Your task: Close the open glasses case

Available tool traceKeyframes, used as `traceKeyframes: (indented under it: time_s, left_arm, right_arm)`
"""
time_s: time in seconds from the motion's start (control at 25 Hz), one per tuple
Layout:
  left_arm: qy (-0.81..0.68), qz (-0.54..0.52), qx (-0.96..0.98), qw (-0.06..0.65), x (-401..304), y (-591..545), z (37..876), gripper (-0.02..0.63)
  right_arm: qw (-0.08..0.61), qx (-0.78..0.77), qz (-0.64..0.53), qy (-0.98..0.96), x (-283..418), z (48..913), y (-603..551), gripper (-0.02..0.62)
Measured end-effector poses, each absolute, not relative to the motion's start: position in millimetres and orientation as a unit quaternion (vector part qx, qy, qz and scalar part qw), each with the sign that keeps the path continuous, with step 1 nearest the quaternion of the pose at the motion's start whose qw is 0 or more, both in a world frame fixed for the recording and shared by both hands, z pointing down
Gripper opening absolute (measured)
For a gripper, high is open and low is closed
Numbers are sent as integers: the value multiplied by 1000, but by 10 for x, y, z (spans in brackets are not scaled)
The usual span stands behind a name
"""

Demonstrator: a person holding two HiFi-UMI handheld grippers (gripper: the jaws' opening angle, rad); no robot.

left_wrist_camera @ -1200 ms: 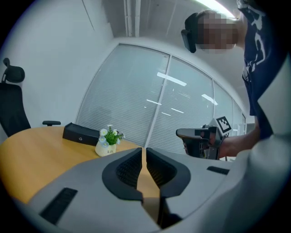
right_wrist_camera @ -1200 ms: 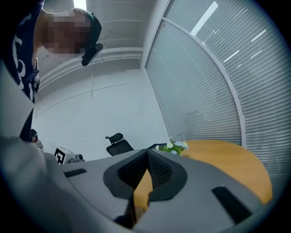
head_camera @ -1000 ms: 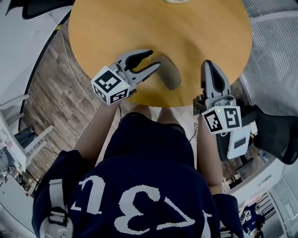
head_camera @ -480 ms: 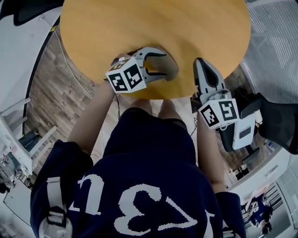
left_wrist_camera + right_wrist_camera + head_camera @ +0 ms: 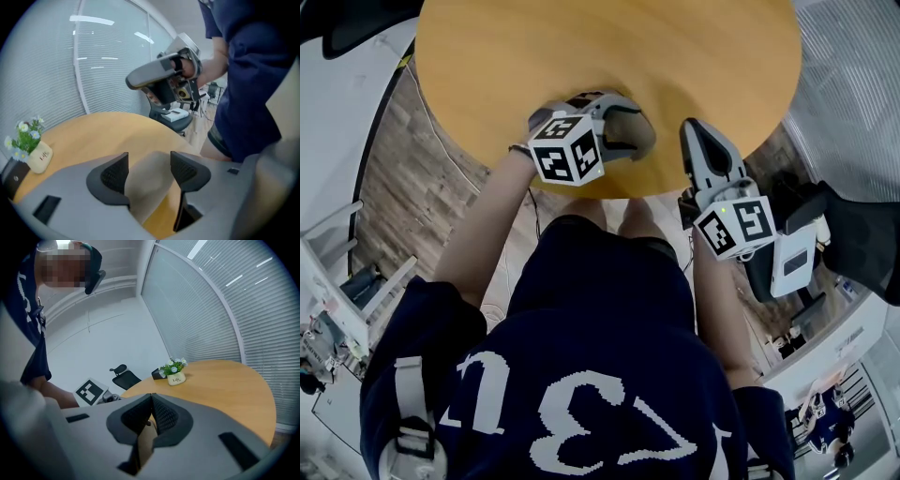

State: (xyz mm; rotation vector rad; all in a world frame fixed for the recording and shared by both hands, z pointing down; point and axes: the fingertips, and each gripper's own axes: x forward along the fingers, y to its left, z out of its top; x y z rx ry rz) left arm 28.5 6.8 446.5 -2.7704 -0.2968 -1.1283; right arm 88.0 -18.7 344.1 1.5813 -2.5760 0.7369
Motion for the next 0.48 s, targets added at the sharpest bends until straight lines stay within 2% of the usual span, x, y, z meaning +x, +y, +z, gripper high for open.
traceKeyframes:
  time_s: [0.08,0.12,0.2,0.24,0.48]
  left_arm:
    - [-84,-345,-935,9,352,55,4383,269]
    - [-71,-330,-941,-10,384,30,4339,219]
    - [-36,-314,-949,-13,425,-56,4301,58]
    - [-21,-315,-949,-8,436,-91,4320,38]
    - [-15,-330,-943,37,460,-93,4448,16]
  right_arm:
    - [15,509,237,-827,895,3444,-180,23]
    - [15,509,238,-827,904,3445,-174,23]
    - [15,509,238,-827,920,3449,-166,23]
    - [14,509,239,-827,926,3452,-164,23]
    - [13,509,246,-825,919,3482,-166,23]
